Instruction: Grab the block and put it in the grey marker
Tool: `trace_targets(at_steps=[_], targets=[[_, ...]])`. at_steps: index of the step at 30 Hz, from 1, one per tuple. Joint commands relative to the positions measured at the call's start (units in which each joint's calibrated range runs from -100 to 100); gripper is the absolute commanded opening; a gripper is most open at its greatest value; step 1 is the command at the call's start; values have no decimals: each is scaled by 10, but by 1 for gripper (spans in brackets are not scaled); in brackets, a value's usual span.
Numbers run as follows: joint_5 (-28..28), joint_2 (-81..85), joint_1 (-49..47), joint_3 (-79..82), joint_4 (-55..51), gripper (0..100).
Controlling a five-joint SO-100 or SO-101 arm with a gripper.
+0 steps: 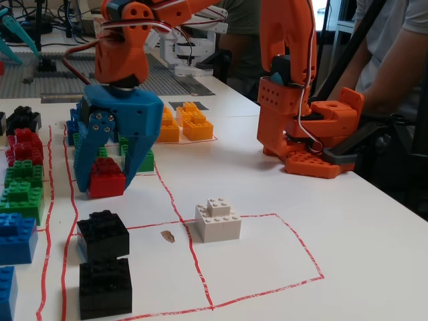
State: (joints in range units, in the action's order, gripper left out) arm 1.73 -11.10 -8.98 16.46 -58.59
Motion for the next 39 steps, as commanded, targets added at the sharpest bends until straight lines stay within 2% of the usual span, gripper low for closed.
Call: trace_targets(at_steps=[1,5,11,20,24,31,39], targets=[[-10,72,12,20,28,6],[-24,94,5,52,43,0],[-31,156,-14,60,26,0],[-23,231,-57,-36,-104,0],[-27,260,-47,-75,-163,0],[-62,291,55,-95,-254,0],[-132,310,271,-85,-322,0]])
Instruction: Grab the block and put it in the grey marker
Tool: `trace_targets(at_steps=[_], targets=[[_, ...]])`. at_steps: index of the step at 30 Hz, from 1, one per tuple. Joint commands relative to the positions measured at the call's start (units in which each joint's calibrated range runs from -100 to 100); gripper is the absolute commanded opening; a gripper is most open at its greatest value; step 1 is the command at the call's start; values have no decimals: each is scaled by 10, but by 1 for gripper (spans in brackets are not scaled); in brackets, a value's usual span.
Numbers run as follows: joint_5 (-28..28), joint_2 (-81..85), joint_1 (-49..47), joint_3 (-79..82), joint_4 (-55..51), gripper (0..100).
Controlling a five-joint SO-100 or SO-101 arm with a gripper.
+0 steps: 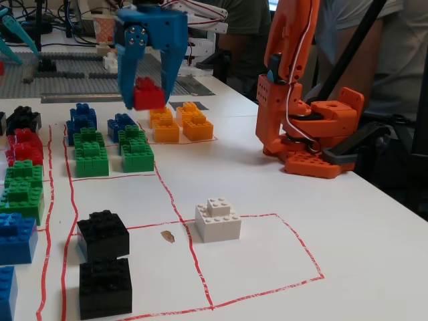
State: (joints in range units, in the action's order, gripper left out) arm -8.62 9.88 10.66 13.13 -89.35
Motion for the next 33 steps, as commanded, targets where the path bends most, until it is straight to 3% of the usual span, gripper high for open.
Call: trace_targets(at_steps=[1,15,33], targets=[[-39,99,104,-48,-14,0],[-176,-18,449,-73,57,0],[-269,-238,640,-254,173,0]])
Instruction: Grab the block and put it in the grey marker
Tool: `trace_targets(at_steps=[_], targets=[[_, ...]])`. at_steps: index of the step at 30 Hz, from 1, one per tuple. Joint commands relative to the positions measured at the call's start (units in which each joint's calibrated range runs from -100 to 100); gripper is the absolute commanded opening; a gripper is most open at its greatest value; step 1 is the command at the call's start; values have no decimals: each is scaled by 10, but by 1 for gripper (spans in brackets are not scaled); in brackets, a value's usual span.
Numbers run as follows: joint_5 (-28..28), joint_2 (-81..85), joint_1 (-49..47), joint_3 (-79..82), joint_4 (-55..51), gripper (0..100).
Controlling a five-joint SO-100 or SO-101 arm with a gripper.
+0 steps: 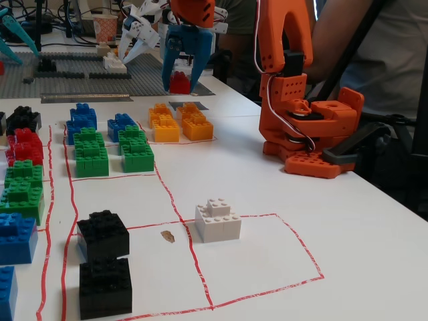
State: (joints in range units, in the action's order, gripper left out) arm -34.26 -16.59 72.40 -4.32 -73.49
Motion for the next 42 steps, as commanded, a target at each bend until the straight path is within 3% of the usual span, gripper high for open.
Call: trace_targets(at_steps=[1,11,32,37,42], targets=[[-16,16,27,-91,14,0],[-40,-55,64,-162,-23,0],[-36,-112,62,-229,-113,1],[-38,-120,62,-245,-146,22],[-38,-119,61,-249,-150,31]])
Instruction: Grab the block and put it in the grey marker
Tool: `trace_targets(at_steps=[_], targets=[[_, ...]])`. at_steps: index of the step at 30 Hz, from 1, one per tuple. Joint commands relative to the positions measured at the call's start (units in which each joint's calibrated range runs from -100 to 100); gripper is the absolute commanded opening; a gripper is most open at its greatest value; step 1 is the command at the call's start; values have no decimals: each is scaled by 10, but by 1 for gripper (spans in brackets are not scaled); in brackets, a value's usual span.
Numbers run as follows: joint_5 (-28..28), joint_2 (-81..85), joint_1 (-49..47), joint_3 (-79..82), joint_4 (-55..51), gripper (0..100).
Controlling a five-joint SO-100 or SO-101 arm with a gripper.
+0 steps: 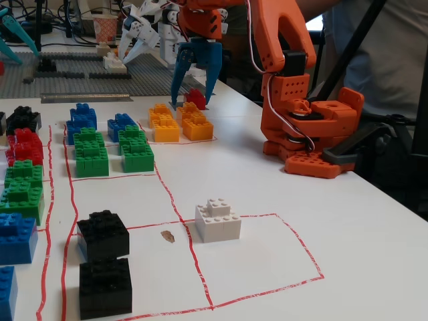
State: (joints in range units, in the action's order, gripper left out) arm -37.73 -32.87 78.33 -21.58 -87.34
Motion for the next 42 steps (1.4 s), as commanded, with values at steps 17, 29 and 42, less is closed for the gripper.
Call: trace_targets(at_steps=[17,29,42], targets=[[-8,84,-11,-137,-95,36],[-17,168,-27,-123,-122,30],[74,295,-147,53,-102,10]])
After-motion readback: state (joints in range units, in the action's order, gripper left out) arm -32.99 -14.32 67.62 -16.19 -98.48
